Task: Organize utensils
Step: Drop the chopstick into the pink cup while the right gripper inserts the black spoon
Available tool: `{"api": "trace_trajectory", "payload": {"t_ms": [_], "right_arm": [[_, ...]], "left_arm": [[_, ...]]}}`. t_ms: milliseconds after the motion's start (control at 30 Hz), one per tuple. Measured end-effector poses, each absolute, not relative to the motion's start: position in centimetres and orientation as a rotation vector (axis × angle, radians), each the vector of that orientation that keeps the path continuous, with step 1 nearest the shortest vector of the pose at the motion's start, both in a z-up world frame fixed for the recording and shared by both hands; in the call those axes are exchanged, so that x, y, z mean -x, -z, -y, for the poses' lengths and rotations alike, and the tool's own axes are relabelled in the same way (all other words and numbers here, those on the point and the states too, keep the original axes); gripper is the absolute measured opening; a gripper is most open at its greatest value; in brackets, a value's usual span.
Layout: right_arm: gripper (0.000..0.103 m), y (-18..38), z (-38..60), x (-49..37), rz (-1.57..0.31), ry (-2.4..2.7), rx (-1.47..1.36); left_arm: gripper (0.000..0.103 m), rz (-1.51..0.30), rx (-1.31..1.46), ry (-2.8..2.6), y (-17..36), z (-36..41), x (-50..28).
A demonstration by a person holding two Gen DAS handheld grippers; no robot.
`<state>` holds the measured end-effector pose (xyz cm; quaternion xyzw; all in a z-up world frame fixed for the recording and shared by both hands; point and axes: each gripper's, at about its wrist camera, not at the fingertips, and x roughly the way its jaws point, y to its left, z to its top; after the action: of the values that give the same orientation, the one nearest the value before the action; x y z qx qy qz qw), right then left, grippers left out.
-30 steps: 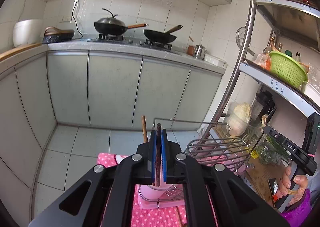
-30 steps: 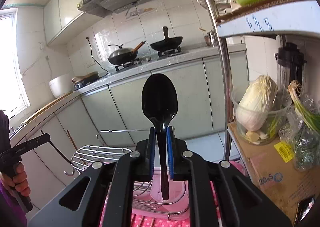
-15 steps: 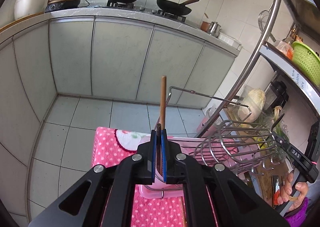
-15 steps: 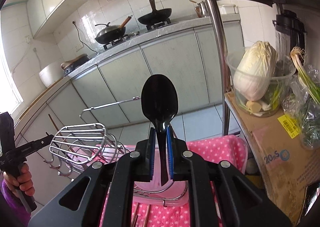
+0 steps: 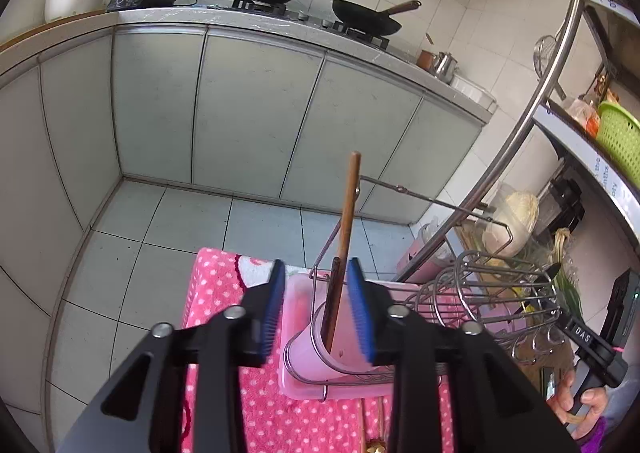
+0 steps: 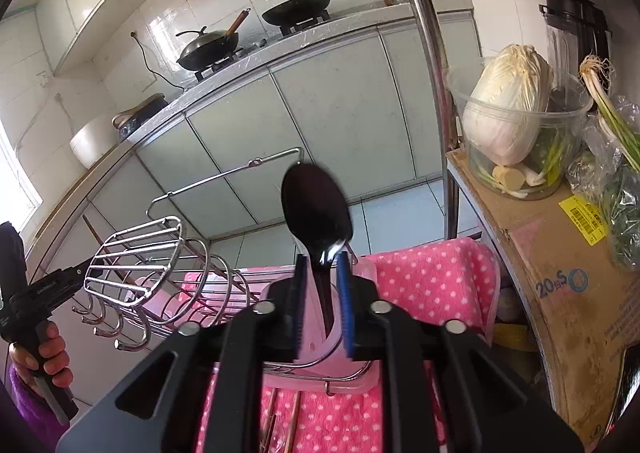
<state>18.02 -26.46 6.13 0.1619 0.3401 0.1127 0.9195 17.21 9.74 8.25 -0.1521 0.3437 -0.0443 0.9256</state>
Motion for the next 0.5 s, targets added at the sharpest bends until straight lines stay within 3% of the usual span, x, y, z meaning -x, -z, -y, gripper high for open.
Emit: {"api": "trace_trajectory", "payload": {"t_ms": [33, 500], "right_arm": [[0.036, -6.2, 26.5, -17.9, -0.697, -0.231, -0.334], [0.037, -7.7, 27.0, -14.3, -0.642, -0.230, -0.333]], "left_arm": [[0.038, -0.698, 0.319, 0.092, -8.4, -9.9, -17.1], [0.043, -0.600, 0.337, 0.094, -11.2, -10.6, -12.9]]}}
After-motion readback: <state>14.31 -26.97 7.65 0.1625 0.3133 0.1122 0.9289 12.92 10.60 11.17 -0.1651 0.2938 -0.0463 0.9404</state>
